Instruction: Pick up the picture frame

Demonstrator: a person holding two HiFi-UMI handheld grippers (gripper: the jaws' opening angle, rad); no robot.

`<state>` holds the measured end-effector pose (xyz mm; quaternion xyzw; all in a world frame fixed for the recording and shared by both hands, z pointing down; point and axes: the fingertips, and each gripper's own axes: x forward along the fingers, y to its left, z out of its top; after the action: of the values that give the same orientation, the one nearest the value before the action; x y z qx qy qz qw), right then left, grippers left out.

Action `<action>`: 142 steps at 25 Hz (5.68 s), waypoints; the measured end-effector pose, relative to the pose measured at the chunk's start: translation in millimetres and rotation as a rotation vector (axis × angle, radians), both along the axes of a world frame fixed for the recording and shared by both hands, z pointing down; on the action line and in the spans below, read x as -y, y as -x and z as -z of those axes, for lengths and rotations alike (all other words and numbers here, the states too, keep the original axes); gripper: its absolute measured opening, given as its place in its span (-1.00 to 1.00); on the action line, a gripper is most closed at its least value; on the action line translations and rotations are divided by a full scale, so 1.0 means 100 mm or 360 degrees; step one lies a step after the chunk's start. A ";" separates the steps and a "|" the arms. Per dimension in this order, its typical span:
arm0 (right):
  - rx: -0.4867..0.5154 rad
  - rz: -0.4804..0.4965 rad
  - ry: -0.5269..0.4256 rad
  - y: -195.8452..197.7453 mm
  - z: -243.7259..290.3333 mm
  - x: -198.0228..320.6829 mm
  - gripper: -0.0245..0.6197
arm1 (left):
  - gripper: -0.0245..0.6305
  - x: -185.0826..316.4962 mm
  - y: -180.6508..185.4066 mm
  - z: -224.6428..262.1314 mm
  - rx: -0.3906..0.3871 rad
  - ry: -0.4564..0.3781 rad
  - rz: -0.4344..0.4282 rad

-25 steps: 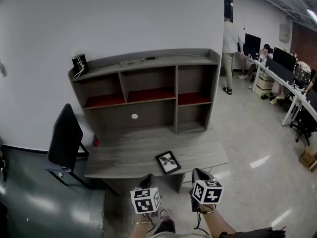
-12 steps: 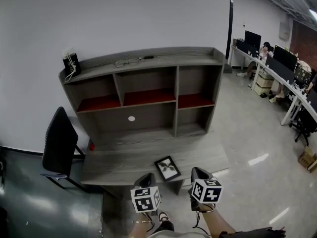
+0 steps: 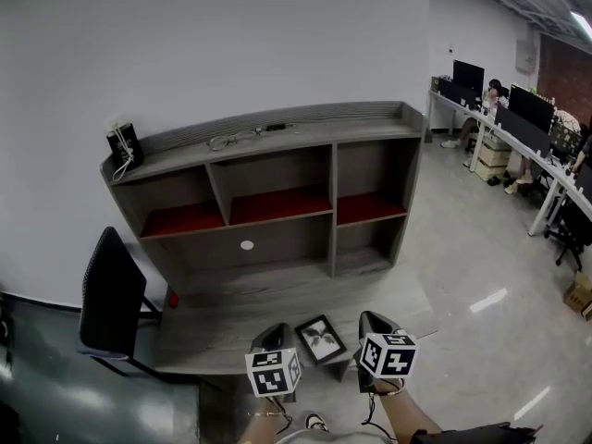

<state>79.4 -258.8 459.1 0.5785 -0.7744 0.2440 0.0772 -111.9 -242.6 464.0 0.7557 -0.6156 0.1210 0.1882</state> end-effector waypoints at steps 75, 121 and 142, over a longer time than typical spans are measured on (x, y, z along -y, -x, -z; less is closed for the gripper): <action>-0.0224 0.0586 0.0750 0.68 -2.15 0.64 -0.82 | -0.89 0.18 0.38 -2.15 -0.0212 0.0755 0.0440; -0.0181 0.0713 0.0882 0.61 -2.45 0.38 -0.46 | -0.89 0.00 0.42 -2.41 -0.0230 0.0830 0.0511; -0.0301 0.0810 0.0932 0.61 -2.61 0.33 -0.48 | -0.89 0.12 0.46 -2.33 -0.0224 0.0774 0.0479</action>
<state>18.1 -291.5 720.0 0.3416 -0.7802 0.3734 0.3677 -158.3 -254.6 697.0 0.5952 -0.6591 0.1831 0.4217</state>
